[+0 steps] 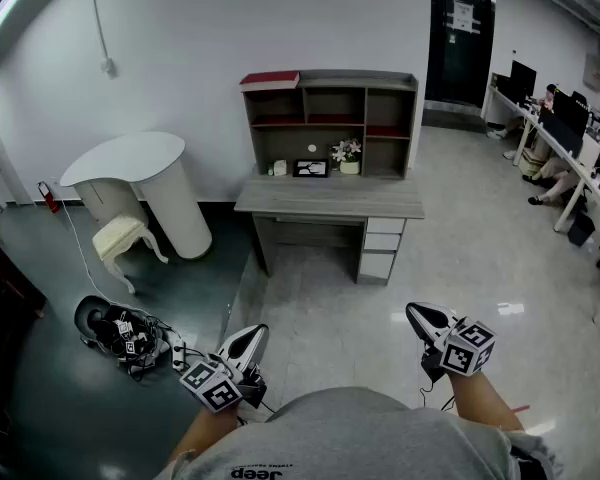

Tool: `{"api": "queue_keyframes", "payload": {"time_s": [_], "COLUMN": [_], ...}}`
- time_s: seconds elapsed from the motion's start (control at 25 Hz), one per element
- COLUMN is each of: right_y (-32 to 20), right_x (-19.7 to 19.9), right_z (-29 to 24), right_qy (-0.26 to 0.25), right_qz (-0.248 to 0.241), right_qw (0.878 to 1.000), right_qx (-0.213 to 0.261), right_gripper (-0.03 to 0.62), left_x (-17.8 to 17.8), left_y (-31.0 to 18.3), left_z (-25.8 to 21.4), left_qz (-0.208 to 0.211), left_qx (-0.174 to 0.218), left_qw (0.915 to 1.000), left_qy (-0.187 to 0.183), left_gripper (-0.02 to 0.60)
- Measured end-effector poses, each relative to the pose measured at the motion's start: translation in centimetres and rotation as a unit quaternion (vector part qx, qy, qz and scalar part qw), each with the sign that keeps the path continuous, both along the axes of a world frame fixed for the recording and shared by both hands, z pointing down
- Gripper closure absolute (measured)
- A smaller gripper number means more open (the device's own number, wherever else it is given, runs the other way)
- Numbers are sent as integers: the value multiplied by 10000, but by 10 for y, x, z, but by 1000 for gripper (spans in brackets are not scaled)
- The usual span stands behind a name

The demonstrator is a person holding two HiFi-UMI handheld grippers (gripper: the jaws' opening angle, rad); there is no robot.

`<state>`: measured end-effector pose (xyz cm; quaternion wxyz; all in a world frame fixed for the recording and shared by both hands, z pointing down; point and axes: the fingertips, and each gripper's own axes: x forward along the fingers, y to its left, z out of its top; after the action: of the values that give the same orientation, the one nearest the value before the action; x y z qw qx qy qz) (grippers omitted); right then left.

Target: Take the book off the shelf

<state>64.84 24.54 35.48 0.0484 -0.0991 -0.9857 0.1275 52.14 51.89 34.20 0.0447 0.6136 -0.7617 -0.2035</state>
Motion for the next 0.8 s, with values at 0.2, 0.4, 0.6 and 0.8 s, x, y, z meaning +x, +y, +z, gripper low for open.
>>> {"api": "queue_keyframes", "payload": {"time_s": [0.2, 0.4, 0.6, 0.8], "right_y": [-4, -10, -18, -32], "right_x": [-4, -6, 0, 12], "right_z": [3, 3, 4, 1], "right_qy": [7, 22, 11, -17], "right_qz": [-38, -52, -49, 38], "right_qw": [10000, 9999, 9999, 9999], "right_qx": [71, 126, 119, 149], "right_gripper": [595, 594, 595, 592], "left_x": [-2, -3, 2, 11], "left_y": [-3, -6, -16, -33], "left_z": [2, 0, -1, -4], "left_qz": [-39, -77, -64, 5], "left_qx": [20, 44, 37, 38], "left_qw": [10000, 10000, 10000, 10000], "left_qy": [-20, -2, -4, -46], "left_gripper": [566, 566, 566, 566]}}
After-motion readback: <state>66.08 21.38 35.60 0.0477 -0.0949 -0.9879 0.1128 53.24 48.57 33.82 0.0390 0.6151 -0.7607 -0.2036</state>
